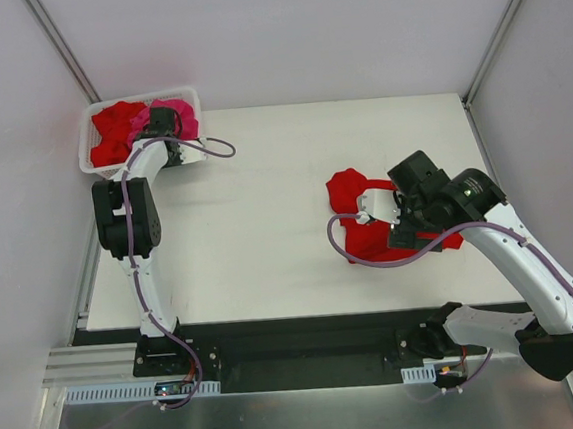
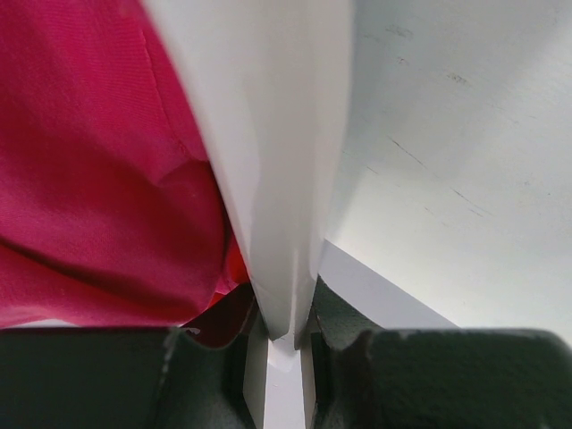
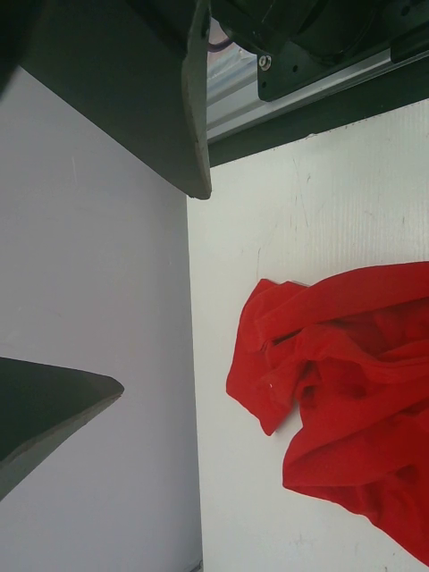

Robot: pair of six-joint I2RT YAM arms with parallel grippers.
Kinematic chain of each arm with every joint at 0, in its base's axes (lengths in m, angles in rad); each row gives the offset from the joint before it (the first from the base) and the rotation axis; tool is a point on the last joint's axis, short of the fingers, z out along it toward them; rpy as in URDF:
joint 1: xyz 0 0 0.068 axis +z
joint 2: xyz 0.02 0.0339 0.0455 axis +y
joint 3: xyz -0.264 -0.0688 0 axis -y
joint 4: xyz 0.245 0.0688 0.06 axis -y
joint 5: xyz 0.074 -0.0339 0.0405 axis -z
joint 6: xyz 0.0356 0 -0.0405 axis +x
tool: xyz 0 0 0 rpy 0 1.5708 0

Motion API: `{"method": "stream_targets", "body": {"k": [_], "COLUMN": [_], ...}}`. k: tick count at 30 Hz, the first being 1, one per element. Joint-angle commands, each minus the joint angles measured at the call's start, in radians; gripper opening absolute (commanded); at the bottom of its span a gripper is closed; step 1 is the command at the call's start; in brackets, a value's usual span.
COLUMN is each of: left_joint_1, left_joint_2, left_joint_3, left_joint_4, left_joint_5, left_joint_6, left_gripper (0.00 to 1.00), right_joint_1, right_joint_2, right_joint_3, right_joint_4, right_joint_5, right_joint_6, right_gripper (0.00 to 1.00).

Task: Fold and stack the t-shirts
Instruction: Move the tshirt to the center of the board

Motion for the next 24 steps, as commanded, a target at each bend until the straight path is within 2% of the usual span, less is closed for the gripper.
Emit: {"method": "stream_targets", "body": {"k": [1, 10, 18, 21, 24], "left_joint_1": [0.045, 0.037, 0.019, 0.019, 0.021], "left_joint_2": [0.045, 0.134, 0.148, 0.151, 0.157], "left_joint_3": [0.018, 0.124, 0.13, 0.134, 0.141], "left_joint_4": [-0.04, -0.022, -0.016, -0.011, 0.003], "left_joint_5": [-0.086, -0.192, -0.207, -0.217, -0.235], "left_joint_6": [-0.041, -0.087, -0.099, -0.107, -0.112], "left_gripper": [0.0, 0.0, 0.0, 0.08, 0.1], "right_joint_1": [0.006, 0.009, 0.013, 0.013, 0.013], "right_joint_2": [0.002, 0.003, 0.002, -0.001, -0.007], "right_joint_3": [0.008, 0.014, 0.02, 0.017, 0.016], "right_joint_4": [-0.001, -0.004, -0.01, -0.012, -0.013], "right_joint_5": [-0.009, -0.007, -0.004, -0.004, -0.004], "right_joint_6": [-0.003, 0.006, 0.009, 0.012, 0.012], "right_gripper": [0.96, 0.96, 0.96, 0.96, 0.96]}}
